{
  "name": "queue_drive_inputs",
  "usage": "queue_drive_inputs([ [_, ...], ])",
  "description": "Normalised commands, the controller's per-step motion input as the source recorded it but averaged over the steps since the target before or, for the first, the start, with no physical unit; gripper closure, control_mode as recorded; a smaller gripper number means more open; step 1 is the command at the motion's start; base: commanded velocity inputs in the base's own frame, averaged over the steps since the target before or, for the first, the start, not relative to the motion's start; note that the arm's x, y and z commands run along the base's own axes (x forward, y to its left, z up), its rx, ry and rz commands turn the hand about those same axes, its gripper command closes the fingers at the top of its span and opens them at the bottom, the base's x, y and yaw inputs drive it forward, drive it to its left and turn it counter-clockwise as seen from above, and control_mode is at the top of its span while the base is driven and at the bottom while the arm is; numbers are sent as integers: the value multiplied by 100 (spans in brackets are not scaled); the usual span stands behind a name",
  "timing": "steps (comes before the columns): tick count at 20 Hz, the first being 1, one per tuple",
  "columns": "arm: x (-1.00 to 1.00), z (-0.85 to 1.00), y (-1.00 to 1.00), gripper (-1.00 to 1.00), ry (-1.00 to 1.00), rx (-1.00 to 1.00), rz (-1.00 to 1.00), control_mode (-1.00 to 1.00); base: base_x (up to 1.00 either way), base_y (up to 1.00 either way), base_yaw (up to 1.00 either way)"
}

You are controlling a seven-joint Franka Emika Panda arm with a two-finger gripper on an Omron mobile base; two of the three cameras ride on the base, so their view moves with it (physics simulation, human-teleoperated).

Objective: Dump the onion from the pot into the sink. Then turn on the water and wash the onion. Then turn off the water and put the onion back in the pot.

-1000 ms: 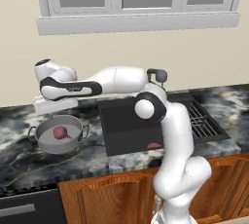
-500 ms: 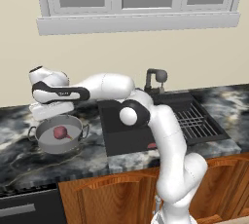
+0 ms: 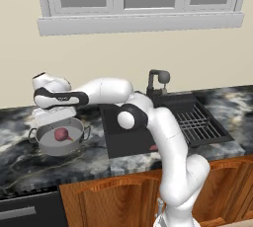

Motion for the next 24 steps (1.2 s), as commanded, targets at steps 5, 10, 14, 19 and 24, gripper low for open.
queue_drive_inputs([
  [5,0,-11,0,-100,-3,4,0,-100,0,0,0],
  [10,0,-29,-3,-100,0,0,0,-100,0,0,0],
  [14,0,-28,0,-100,0,0,0,-100,0,0,0],
  [19,0,-15,0,-100,0,0,0,-100,0,0,0],
  [24,0,-5,0,100,0,1,0,-100,0,0,0],
])
